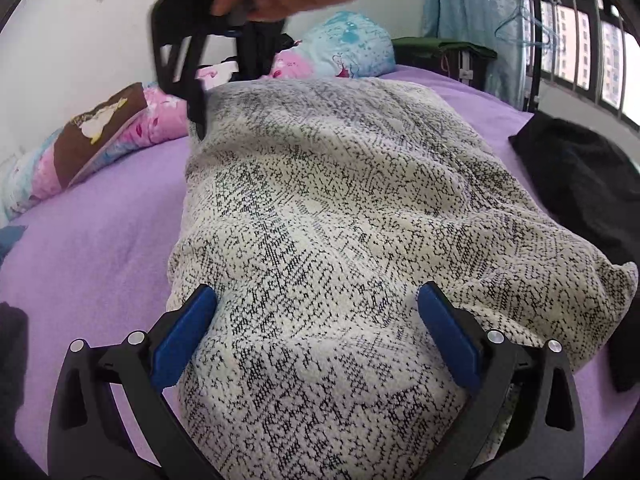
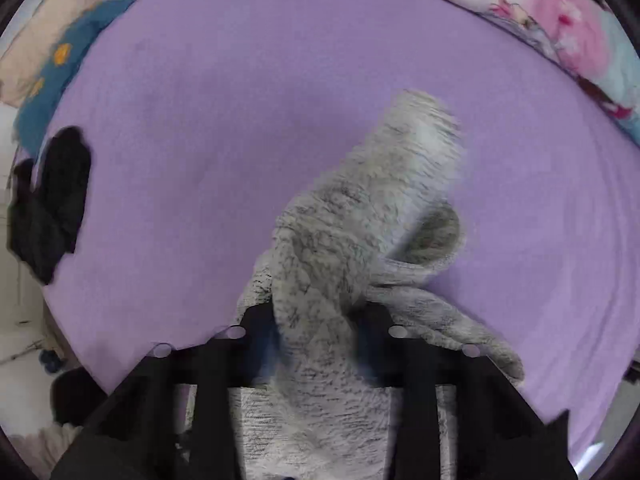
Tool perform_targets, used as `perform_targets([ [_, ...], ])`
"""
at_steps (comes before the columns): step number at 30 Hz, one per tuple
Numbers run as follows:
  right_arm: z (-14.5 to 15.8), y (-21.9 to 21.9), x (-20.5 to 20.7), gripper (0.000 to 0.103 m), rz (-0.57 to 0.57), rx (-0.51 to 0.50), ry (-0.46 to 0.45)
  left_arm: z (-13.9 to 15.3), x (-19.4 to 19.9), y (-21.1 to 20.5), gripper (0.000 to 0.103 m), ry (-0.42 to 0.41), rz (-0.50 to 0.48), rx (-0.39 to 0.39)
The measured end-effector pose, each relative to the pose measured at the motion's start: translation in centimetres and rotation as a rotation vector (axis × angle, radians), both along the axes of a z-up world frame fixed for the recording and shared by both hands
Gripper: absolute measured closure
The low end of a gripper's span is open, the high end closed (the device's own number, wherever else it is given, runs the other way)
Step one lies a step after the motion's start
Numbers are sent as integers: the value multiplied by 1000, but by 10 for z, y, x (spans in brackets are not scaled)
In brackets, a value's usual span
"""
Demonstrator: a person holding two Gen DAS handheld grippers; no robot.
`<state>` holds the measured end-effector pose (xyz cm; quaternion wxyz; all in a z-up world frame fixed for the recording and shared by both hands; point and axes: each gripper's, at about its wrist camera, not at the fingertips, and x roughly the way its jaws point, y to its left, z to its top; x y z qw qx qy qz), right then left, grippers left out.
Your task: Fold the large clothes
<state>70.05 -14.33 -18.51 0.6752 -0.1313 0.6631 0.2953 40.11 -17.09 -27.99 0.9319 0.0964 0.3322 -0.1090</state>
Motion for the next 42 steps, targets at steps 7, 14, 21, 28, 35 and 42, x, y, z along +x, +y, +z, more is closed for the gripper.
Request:
perform_targets([
  [7, 24, -65, 9, 84, -103, 172, 39, 13, -12, -5, 7, -45, -67, -17],
  [14, -63, -111, 38, 76, -264, 386, 131, 9, -5, -1, 7, -5, -101, -45],
  [21, -103, -129, 46, 64, -320, 506, 239, 10, -5, 0, 7, -5, -102, -44],
  [28, -4, -158, -2, 14, -274, 430, -33, 26, -3, 17, 6, 45, -116, -133],
  [35, 23, -234, -66, 7, -302, 398, -149, 68, 10, 74, 6, 113, -91, -400],
  [42, -42, -308, -106, 7, -438, 413, -47, 53, 46, 143, 6, 305, -36, -662],
])
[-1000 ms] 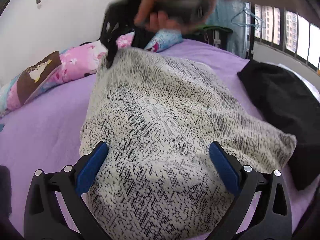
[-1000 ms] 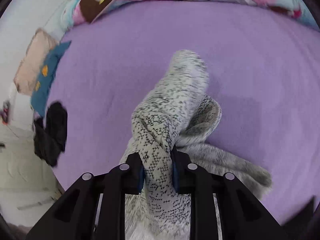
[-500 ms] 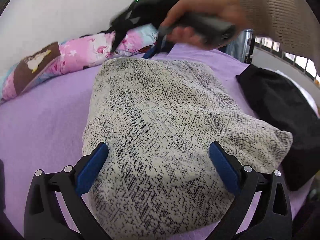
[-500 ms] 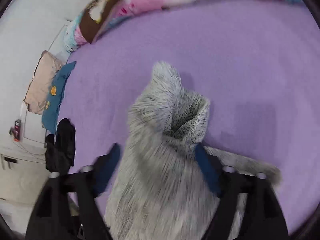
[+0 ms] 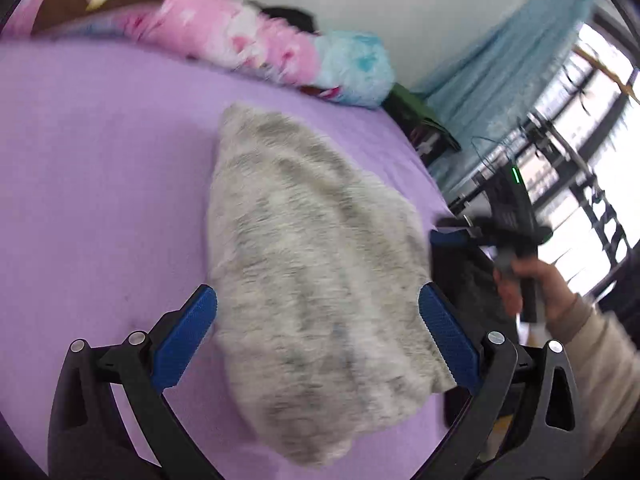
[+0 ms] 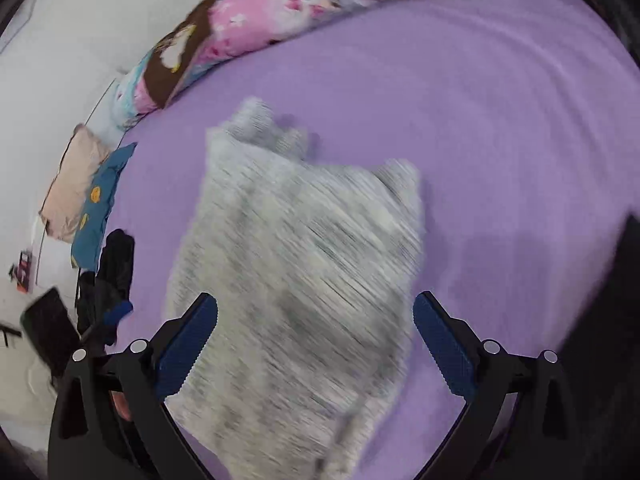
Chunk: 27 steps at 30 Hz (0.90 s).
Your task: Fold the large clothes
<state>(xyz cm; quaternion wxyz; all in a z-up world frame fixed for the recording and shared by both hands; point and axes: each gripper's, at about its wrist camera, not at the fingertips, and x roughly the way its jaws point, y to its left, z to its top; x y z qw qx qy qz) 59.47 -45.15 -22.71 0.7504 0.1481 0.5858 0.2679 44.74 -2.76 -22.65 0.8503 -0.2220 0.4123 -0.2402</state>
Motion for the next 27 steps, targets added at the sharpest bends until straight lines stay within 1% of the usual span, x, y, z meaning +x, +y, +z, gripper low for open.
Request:
perform_targets([
  [1, -8, -7, -4, 7, -17, 14, 12, -8, 3, 9, 6, 25, 12, -41],
  [2, -20, -18, -10, 7, -43, 57, 28, -21, 10, 20, 6, 75, 28, -96],
  [3, -33, -28, -15, 7, -70, 104, 47, -29, 13, 27, 6, 107, 41, -122],
  [5, -53, -40, -24, 7, -97, 171, 78, -44, 21, 34, 6, 149, 58, -114],
  [6, -63, -45, -26, 7, -107, 207, 86, -51, 24, 33, 6, 156, 46, -111],
  [9, -85, -59, -30, 7, -126, 342, 106, -71, 34, 25, 6, 197, -13, -142],
  [12, -106, -64, -30, 7, -112, 433, 143, -85, 47, 15, 6, 221, -68, -163],
  [13, -114, -66, -28, 6, -107, 454, 156, -88, 52, 13, 6, 227, -83, -193],
  [15, -126, -65, -26, 6, -95, 492, 178, -93, 60, 10, 6, 232, -109, -243],
  [17, -135, -62, -25, 6, -84, 504, 177, -100, 70, 9, 6, 247, -116, -290],
  [19, -139, -58, -21, 5, -67, 527, 184, -106, 76, 10, 6, 262, -116, -334],
  [22, -141, -53, -16, 5, -43, 570, 182, -117, 88, 6, 5, 282, -127, -368],
  [23, -139, -45, -16, 5, -11, 583, 175, -120, 91, 4, 5, 284, -137, -381],
  [27, -134, -12, -10, 5, 91, 519, 153, -126, 102, -3, 5, 294, -160, -417],
])
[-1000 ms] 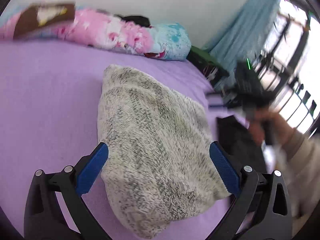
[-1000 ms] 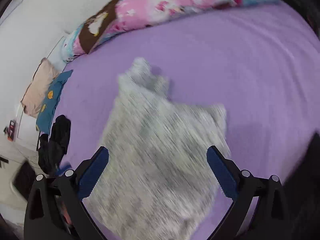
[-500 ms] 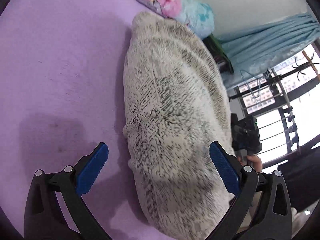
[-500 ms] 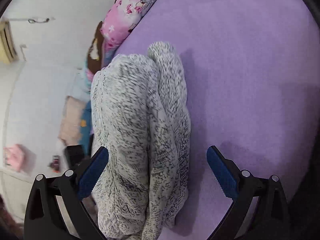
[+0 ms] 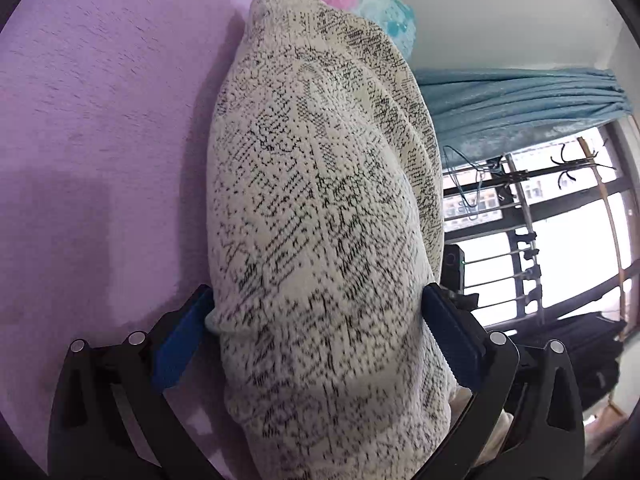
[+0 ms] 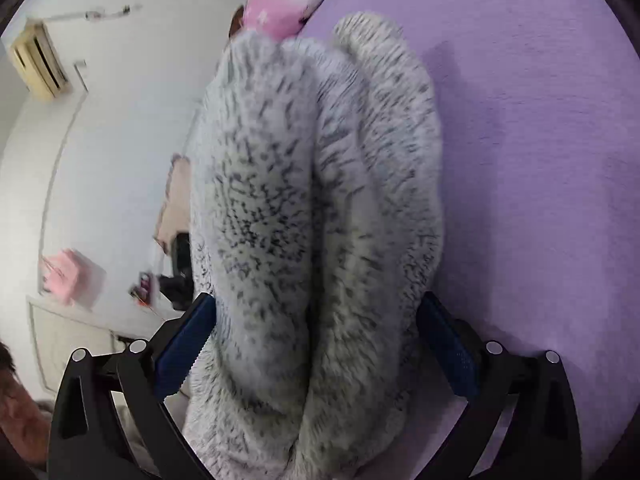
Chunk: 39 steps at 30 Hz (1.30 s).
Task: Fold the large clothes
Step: 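Lift the folded jacket with both grippers and carry it to the black clothes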
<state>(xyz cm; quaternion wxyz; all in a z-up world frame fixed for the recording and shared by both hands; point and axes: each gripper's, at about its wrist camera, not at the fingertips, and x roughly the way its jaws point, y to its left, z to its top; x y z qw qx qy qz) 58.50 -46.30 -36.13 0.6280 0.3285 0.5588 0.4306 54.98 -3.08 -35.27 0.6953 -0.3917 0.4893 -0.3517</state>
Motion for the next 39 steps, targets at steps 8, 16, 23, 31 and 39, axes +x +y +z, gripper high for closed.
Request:
perform_targets([
  [8, -6, 27, 14, 5, 74, 24, 11, -5, 20, -23, 5, 12, -75, 0],
  [16, -8, 65, 27, 4, 110, 18, 3, -10, 32, -41, 5, 15, -125, -13],
  [23, -10, 57, 15, 20, 90, 46, 22, -7, 31, -44, 14, 1, -127, -44],
  [31, 4, 39, -9, 46, 37, 107, -17, 9, 14, -33, 36, -56, -116, -58],
  [39, 45, 23, -28, 48, 29, 123, -79, 58, -5, -46, 37, -95, -165, -66],
])
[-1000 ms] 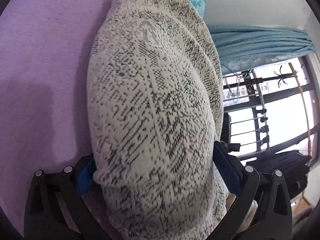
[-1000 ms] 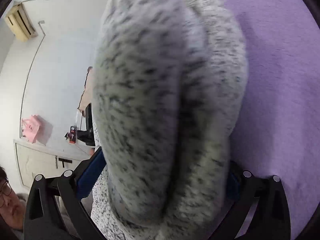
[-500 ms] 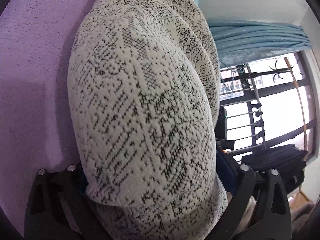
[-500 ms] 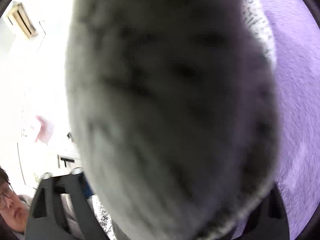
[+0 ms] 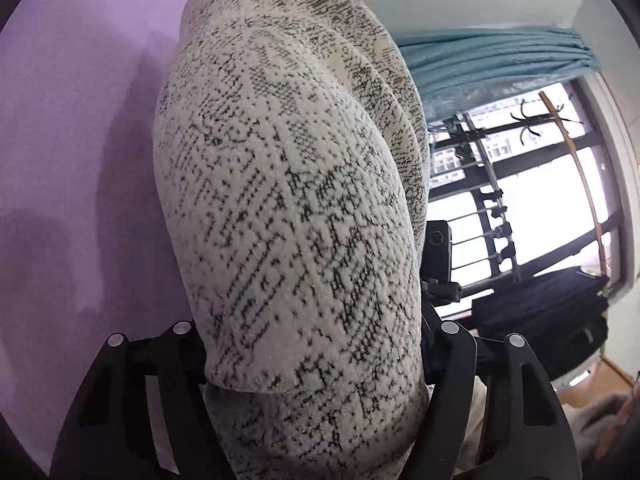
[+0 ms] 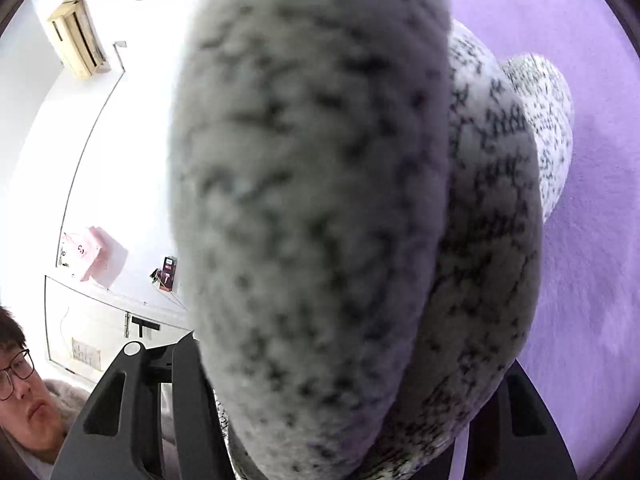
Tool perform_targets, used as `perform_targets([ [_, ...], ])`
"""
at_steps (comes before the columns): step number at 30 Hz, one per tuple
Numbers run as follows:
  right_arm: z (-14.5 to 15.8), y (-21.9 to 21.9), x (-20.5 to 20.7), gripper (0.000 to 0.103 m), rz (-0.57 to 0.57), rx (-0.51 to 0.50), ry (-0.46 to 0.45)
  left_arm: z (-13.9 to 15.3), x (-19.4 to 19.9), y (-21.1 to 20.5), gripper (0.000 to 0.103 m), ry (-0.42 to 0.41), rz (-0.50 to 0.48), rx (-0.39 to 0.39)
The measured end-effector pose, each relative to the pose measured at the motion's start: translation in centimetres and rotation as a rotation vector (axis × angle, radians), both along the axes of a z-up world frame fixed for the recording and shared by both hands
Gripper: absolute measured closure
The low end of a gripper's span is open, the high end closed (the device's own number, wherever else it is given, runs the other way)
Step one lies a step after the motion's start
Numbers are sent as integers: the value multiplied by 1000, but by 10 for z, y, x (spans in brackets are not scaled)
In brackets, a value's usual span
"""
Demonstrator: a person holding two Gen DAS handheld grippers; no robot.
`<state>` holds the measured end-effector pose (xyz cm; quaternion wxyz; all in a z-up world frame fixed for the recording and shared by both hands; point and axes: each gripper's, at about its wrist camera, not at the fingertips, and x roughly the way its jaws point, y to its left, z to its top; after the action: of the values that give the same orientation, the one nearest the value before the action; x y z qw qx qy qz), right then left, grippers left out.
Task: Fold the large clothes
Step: 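Lift the folded jacket with both grippers and carry it to the black clothes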
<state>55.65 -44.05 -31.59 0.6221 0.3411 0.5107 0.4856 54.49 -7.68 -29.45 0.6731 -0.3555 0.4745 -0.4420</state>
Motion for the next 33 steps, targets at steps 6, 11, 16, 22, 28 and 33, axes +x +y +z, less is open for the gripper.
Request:
perform_targets([
  [6, 32, -34, -29, 48, -35, 17, -45, 65, -23, -28, 37, -62, -34, 20],
  [11, 67, -85, -59, 47, -64, 15, -83, 113, -48, -66, 37, -89, -89, 25],
  [16, 89, -123, -90, 48, -112, -8, -99, 148, -70, -121, 37, -102, -149, 40],
  [22, 104, -195, -123, 47, -208, -7, -121, 180, -89, -206, 37, -129, -244, 46],
  [28, 104, -253, -161, 47, -299, -12, -129, 193, -100, -285, 37, -136, -328, 47],
  [33, 95, -268, -187, 47, -351, -14, -119, 182, -101, -330, 37, -124, -379, 43],
])
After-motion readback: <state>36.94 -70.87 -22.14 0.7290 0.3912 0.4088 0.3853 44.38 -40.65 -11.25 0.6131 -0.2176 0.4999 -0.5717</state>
